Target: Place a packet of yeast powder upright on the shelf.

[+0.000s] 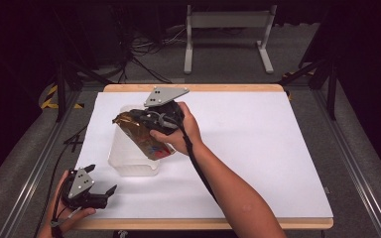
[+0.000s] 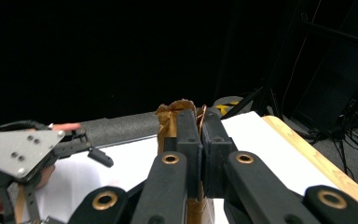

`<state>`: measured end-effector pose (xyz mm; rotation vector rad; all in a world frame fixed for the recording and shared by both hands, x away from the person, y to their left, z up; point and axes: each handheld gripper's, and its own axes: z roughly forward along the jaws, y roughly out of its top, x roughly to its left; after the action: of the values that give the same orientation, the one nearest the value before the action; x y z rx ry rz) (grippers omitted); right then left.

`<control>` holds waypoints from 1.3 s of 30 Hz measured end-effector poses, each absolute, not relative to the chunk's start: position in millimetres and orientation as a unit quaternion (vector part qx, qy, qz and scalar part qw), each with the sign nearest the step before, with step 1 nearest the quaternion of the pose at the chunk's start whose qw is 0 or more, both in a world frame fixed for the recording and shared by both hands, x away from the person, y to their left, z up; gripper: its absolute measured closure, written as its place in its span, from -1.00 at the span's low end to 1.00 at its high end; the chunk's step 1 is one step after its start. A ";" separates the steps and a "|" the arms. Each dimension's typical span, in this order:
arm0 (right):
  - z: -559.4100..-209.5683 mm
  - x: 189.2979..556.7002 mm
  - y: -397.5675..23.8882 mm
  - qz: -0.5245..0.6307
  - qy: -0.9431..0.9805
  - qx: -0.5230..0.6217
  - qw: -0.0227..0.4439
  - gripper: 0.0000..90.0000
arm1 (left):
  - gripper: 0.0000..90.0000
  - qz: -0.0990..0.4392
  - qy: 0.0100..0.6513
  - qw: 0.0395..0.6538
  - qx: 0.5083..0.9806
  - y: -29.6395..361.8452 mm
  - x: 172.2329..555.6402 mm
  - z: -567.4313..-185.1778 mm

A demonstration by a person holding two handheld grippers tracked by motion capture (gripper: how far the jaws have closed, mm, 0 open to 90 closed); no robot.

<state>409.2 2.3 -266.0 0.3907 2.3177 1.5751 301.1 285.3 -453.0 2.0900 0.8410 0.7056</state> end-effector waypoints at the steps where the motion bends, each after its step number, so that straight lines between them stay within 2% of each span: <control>1: -265.9 409.9 6.3 0.551 0.809 0.136 0.156 0.95 | -0.92 0.280 0.328 0.379 0.819 285.9 301.1 -452.6; 14: -262.3 422.8 38.3 0.553 0.805 0.142 0.163 0.95 | -0.92 0.278 0.326 0.383 0.818 287.7 300.6 -452.5; 39: -296.4 434.5 68.8 0.557 0.802 0.162 0.143 0.95 | -0.92 0.276 0.326 0.383 0.819 288.7 300.8 -454.1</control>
<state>434.5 68.8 -296.4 0.4670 2.3144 1.6053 300.8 288.7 -454.1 2.0894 0.8324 0.7034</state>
